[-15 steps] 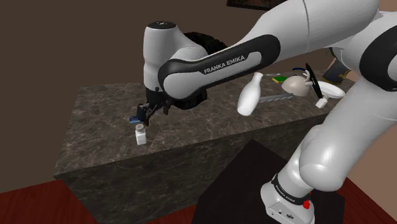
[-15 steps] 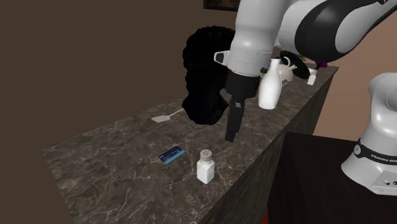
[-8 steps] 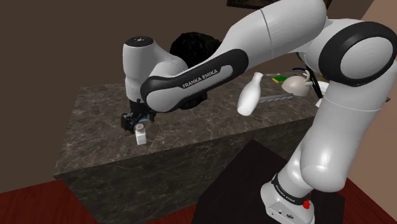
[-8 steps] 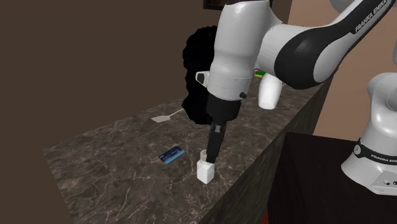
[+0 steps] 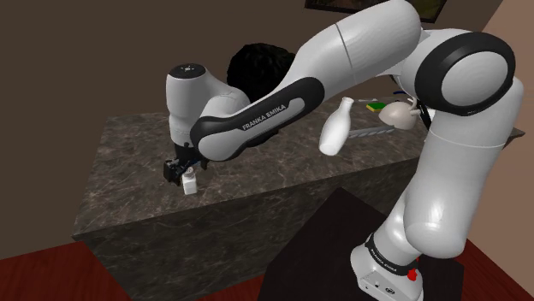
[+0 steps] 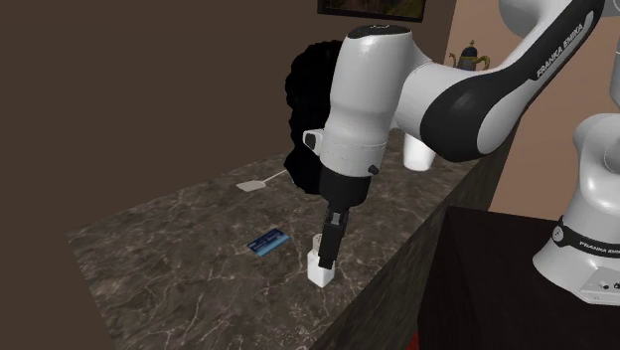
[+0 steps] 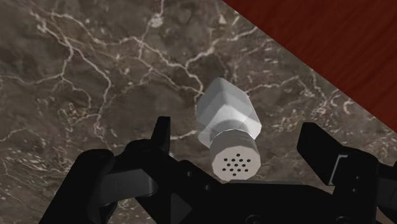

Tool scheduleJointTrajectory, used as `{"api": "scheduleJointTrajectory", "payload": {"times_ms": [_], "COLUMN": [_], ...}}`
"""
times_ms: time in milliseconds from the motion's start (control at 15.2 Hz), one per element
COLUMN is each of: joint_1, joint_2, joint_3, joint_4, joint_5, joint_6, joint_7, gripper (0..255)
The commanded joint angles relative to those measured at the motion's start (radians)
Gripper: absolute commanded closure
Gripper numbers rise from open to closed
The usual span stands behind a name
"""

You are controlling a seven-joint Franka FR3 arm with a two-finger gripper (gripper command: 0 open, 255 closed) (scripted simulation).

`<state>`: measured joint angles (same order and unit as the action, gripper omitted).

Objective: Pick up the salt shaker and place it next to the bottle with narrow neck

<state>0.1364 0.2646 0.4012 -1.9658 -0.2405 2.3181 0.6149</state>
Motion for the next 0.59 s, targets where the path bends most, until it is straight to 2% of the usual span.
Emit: {"api": "scheduleJointTrajectory", "payload": {"times_ms": [0, 198, 264, 528], "joint_1": [0.000, 0.000, 0.000, 0.000], "joint_2": [0.001, 0.001, 0.001, 0.001], "joint_3": [0.000, 0.000, 0.000, 0.000], "joint_4": [0.000, 0.000, 0.000, 0.000], "joint_5": [-0.001, -0.001, -0.001, -0.001], "joint_6": [0.001, 0.001, 0.001, 0.001], "joint_7": [0.000, 0.000, 0.000, 0.000], "gripper": [0, 0, 255, 255]}}
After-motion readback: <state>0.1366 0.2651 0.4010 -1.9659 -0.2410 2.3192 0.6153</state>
